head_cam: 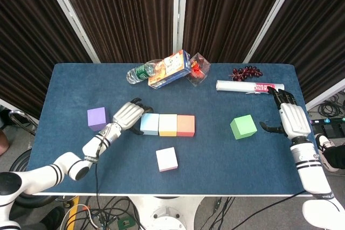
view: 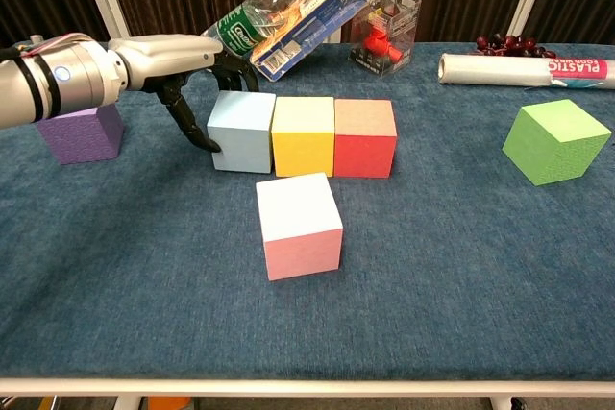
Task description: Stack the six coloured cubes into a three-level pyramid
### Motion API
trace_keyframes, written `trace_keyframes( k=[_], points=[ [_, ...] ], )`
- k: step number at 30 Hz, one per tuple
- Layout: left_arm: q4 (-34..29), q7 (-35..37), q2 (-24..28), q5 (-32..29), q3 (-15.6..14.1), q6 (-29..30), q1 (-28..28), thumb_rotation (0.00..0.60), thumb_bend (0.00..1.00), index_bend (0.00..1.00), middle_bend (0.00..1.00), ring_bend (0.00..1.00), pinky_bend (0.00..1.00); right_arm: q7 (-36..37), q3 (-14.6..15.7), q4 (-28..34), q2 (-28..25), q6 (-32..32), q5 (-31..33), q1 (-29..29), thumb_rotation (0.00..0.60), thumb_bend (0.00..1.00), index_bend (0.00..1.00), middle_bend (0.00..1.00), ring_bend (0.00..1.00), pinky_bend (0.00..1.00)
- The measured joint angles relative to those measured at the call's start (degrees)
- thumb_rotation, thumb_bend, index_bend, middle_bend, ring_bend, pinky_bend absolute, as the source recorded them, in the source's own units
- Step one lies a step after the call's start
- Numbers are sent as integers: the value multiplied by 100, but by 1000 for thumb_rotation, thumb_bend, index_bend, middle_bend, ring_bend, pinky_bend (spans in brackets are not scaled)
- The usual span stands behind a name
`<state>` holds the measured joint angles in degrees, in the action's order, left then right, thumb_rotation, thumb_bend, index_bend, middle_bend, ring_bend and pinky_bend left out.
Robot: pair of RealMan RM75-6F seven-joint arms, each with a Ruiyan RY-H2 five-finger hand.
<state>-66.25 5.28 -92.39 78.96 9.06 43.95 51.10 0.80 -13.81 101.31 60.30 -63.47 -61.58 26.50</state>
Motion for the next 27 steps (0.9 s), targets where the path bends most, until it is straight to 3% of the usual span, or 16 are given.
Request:
trace_keyframes(
  k=[27],
  points=[
    [225,-35,-173,-134,-17,-72,195,600,157,279,453,316,132,90,-35,-80,10,27,-23,-67,600,153,0,130,0,0]
  ],
)
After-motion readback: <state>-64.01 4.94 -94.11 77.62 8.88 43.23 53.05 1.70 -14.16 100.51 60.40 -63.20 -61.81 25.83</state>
